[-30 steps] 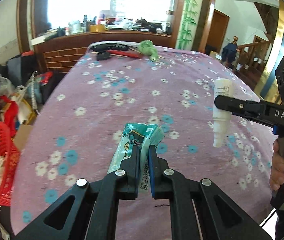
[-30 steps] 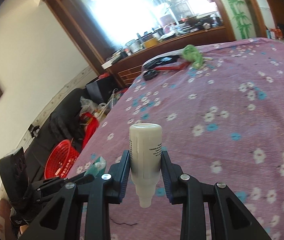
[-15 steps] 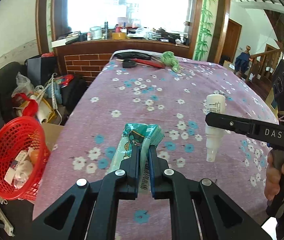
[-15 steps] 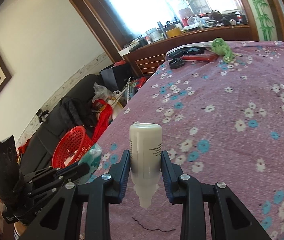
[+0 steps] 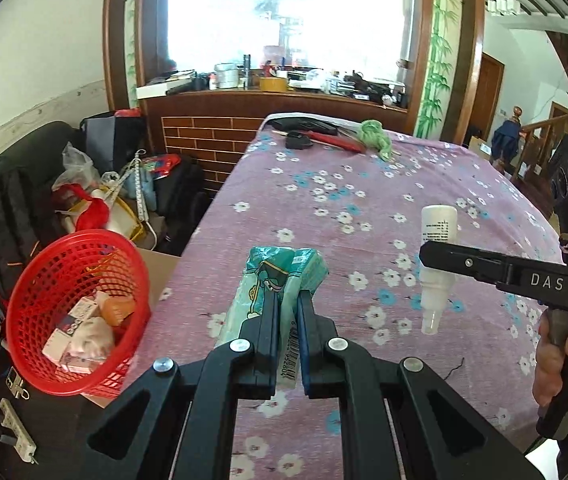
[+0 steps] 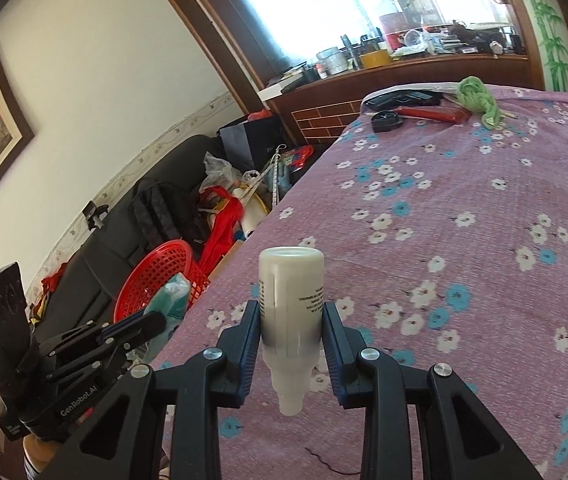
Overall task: Collect trash
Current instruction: 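Carry the tissue pack and white tube over the red wastebasket, then open both grippers to drop the tissue pack and tube into the wastebasket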
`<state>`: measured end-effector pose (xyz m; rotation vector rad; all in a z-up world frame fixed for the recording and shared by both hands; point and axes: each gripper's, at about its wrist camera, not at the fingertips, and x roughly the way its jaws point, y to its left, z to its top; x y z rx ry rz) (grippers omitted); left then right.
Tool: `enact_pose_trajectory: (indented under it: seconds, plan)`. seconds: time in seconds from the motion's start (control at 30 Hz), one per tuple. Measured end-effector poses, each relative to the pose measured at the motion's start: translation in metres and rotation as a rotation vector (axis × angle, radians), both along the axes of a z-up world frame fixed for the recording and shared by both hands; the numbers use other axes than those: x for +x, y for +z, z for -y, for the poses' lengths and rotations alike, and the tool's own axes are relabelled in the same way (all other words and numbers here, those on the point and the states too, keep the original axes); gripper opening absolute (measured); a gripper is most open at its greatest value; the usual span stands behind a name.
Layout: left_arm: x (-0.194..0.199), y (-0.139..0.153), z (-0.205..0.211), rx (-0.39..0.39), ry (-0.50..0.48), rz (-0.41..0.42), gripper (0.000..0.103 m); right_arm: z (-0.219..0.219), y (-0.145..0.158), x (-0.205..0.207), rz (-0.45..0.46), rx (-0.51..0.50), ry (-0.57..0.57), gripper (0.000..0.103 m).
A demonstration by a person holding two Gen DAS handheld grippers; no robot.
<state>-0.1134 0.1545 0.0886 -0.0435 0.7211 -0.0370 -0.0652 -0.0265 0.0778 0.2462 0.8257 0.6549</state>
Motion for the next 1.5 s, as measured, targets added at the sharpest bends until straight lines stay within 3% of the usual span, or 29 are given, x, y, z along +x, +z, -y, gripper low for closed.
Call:
enact_pose_trajectory:
  seconds: [0.67,1.0,1.3,1.5]
  plan:
    - [-0.017,0.005,-0.081,0.010,0.120,0.018,0.009,-0.080,0.008,-0.001,0.019,-0.045,0.109,0.033]
    - [-0.010,0.010,-0.139,-0.001,0.179,0.029,0.009,-0.148,0.014,0.003,0.034,-0.046,0.193,0.033]
    - [0.008,-0.008,-0.192,-0.066,0.240,-0.009,0.009,-0.216,0.007,0.029,-0.013,0.044,0.231,0.033]
    - [0.018,-0.034,-0.216,-0.103,0.275,-0.063,0.010,-0.260,-0.012,0.040,-0.052,0.028,0.270,0.033]
